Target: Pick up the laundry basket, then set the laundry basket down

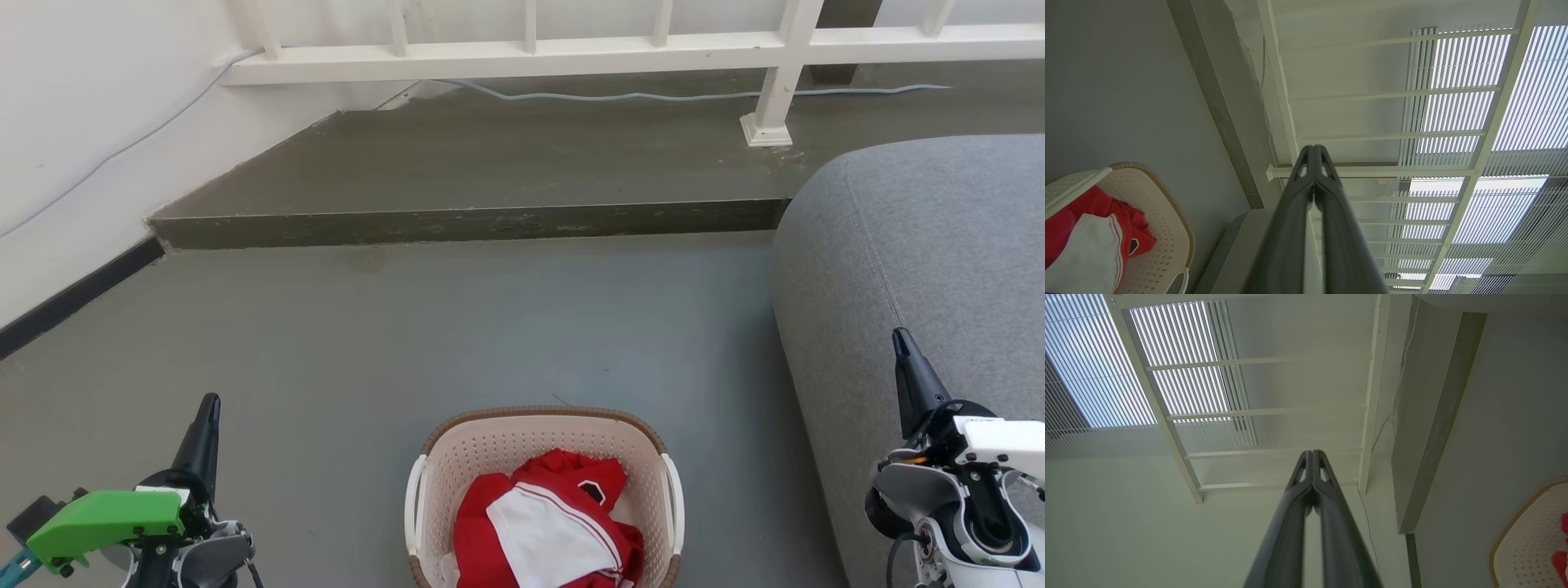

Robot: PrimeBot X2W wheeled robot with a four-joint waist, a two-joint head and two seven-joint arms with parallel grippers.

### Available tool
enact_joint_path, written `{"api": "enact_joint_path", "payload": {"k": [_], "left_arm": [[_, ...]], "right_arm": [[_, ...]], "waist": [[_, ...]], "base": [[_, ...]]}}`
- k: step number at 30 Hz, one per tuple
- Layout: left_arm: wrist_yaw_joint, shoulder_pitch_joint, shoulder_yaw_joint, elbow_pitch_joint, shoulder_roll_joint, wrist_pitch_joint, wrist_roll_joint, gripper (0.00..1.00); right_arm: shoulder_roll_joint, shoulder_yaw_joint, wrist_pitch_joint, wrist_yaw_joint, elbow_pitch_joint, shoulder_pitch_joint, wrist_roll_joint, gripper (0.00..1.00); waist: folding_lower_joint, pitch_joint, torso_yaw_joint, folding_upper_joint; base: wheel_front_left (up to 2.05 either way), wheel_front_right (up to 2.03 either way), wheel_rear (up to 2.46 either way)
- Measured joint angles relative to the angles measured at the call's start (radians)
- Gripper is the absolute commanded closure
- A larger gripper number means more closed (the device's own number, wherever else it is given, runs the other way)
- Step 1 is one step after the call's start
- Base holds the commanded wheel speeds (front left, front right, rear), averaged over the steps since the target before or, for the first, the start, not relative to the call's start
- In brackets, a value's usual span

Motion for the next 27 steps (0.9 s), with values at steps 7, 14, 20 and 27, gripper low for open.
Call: {"api": "enact_joint_path", "payload": {"k": [7, 14, 20, 27], "left_arm": [[0.000, 0.000, 0.000, 0.000, 0.000, 0.000, 0.000, 1.00], [0.000, 0.000, 0.000, 0.000, 0.000, 0.000, 0.000, 1.00], [0.000, 0.000, 0.000, 0.000, 0.000, 0.000, 0.000, 1.00], [0.000, 0.000, 0.000, 0.000, 0.000, 0.000, 0.000, 1.00]], "right_arm": [[0.000, 0.000, 0.000, 0.000, 0.000, 0.000, 0.000, 1.00], [0.000, 0.000, 0.000, 0.000, 0.000, 0.000, 0.000, 1.00], [0.000, 0.000, 0.000, 0.000, 0.000, 0.000, 0.000, 1.00], [0.000, 0.000, 0.000, 0.000, 0.000, 0.000, 0.000, 1.00]], "waist": [[0.0000, 0.000, 0.000, 0.0000], [0.0000, 0.000, 0.000, 0.0000], [0.0000, 0.000, 0.000, 0.0000], [0.0000, 0.000, 0.000, 0.0000]], "base": [[0.00, 0.00, 0.00], [0.00, 0.00, 0.00], [0.00, 0.00, 0.00], [0.00, 0.00, 0.00]]}}
